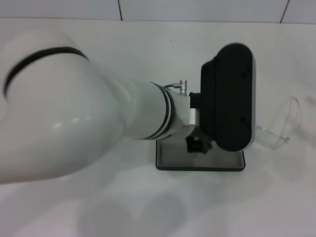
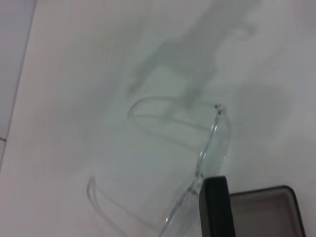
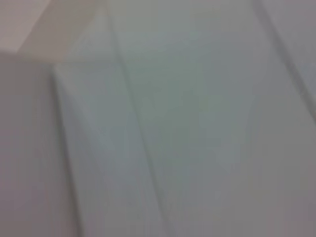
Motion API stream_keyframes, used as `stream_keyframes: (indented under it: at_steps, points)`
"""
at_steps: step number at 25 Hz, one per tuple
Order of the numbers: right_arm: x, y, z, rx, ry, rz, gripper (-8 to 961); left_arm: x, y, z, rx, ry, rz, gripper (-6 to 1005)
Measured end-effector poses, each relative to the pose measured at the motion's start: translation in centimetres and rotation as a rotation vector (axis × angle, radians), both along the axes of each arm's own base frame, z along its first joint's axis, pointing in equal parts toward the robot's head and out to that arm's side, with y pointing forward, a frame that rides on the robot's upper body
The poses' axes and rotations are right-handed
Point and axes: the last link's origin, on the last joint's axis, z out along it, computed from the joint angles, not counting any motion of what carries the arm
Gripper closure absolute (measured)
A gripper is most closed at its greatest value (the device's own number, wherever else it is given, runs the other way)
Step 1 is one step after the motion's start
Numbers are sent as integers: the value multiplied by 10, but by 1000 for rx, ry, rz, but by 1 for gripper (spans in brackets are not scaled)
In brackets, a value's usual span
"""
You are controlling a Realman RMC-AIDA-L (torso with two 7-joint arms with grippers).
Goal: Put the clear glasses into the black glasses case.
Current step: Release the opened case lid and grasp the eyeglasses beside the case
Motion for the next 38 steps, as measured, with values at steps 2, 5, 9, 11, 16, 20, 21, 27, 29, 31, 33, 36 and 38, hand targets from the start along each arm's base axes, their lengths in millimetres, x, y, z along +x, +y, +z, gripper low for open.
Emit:
stream_keyframes:
  at_steps: [2,5,9,11,16,20,21,27,29,31,33,36,38]
  points:
    - [-4,8,2,-79,-53,14,100,6,-2,7,0,-41,11,547]
    - [-15,29,14,-289,-230,2,100,18,-6,20,-7,-135,40,547]
    - [-28,44,26,-430,-429,-65,100,33,-8,49,-19,-340,114,548]
    - [-38,52,32,-492,-566,-128,100,36,-7,63,-34,-446,151,548]
    - [-77,75,37,-617,-878,-259,196,33,1,108,-91,-752,234,549]
    - [-102,99,27,-713,-1043,-311,193,14,7,145,-130,-986,284,550]
    - [-105,104,23,-737,-1068,-312,193,6,10,153,-144,-1050,303,550]
    - [-123,124,-16,-879,-1196,-274,191,-20,19,171,-206,-1226,386,556]
    - [-131,130,-28,-910,-1228,-259,191,-26,19,172,-218,-1240,401,559]
    - [-138,135,-40,-918,-1265,-245,192,-32,19,172,-232,-1251,419,559]
    - [-144,137,-49,-913,-1304,-226,194,-36,18,171,-242,-1258,431,559]
    - [-150,139,-63,-926,-1356,-197,197,-38,18,170,-247,-1261,439,560]
    - [-150,139,-73,-957,-1386,-189,199,-40,17,169,-255,-1261,443,560]
